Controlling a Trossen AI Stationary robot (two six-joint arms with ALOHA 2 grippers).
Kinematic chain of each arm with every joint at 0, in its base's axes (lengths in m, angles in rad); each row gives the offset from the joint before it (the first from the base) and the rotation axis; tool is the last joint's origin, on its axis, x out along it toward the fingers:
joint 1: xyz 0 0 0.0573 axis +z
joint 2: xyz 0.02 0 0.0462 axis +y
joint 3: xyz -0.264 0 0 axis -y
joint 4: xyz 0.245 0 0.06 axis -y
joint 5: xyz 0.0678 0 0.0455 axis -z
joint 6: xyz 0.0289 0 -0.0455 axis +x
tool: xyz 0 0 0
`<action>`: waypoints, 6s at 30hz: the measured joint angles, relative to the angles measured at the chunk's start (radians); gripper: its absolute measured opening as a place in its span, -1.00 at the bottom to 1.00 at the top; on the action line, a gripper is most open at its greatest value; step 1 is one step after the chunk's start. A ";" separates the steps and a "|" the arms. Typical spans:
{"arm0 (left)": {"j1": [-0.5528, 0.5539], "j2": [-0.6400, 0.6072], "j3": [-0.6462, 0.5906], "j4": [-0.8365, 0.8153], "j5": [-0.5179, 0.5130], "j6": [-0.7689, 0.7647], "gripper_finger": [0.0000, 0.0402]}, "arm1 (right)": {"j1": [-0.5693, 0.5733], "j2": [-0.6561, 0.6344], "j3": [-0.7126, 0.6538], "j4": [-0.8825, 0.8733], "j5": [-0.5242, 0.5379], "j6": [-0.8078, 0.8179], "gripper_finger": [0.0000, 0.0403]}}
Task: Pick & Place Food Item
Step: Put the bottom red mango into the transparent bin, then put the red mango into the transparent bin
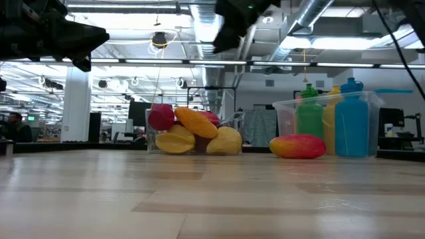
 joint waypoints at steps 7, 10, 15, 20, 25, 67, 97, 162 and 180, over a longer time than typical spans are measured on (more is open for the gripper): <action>0.000 0.000 0.000 0.000 0.000 0.000 -0.73 | -0.082 -0.132 -0.254 -0.001 -0.002 0.072 0.27; 0.000 0.000 0.000 0.000 0.000 0.000 -0.73 | -0.081 -0.175 -0.384 0.145 0.055 0.068 0.27; 0.000 0.000 0.000 0.000 0.000 0.000 -0.73 | -0.079 -0.175 -0.541 0.547 0.216 0.043 0.27; 0.000 0.000 0.000 0.000 0.000 0.000 -0.73 | -0.092 -0.070 -0.568 0.889 0.372 0.066 0.27; 0.000 0.000 0.000 0.000 0.000 0.000 -0.73 | -0.113 0.079 -0.461 0.874 0.368 0.089 0.27; 0.000 0.000 0.000 0.000 0.000 0.000 -0.73 | -0.049 0.118 -0.058 0.075 0.372 0.000 0.27; 0.000 0.000 0.000 0.000 0.000 0.000 -0.73 | 0.246 -0.422 -0.847 -0.015 0.511 0.217 0.78; 0.000 0.000 0.000 0.000 0.000 0.000 -0.73 | 1.205 -0.463 -0.839 1.305 0.216 0.098 0.22; 0.000 0.000 0.000 0.000 0.000 0.000 -0.73 | 1.156 -0.259 -0.838 1.458 0.508 0.098 0.22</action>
